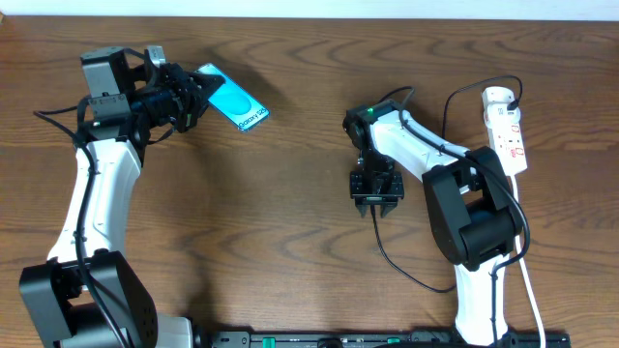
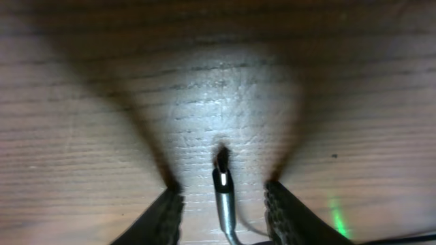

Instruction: Plug charger to phone and switch on socket

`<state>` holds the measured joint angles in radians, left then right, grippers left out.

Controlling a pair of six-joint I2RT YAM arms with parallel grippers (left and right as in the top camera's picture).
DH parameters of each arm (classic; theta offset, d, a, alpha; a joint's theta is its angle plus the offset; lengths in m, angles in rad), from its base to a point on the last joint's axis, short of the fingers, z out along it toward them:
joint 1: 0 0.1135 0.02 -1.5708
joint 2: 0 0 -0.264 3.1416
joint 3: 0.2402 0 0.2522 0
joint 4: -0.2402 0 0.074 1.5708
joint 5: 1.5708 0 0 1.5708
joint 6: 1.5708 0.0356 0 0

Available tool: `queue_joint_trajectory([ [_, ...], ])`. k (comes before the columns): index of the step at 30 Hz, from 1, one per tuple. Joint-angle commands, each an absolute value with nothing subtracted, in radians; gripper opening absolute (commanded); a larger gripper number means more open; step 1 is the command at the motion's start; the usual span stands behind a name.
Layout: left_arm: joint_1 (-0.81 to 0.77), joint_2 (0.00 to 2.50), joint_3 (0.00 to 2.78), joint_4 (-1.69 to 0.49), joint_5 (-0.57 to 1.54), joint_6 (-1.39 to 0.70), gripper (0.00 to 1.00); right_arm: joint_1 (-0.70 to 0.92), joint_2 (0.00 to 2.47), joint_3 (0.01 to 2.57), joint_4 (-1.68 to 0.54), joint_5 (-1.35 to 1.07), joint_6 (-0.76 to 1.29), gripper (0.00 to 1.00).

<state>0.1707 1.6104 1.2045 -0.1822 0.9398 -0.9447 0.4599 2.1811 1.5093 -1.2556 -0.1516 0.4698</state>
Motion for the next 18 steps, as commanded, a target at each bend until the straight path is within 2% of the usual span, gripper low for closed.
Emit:
queue_joint_trajectory([
  [1,0.171,1.607,1.212,-0.179,0.956,-0.935,0.07,0.466,2.191,1.49,-1.229,-0.119,0.474,0.28],
  [18,0.171,1.607,1.212,-0.179,0.956,-0.935,0.07,0.466,2.191,1.49,-1.225,-0.126,0.474,0.02],
])
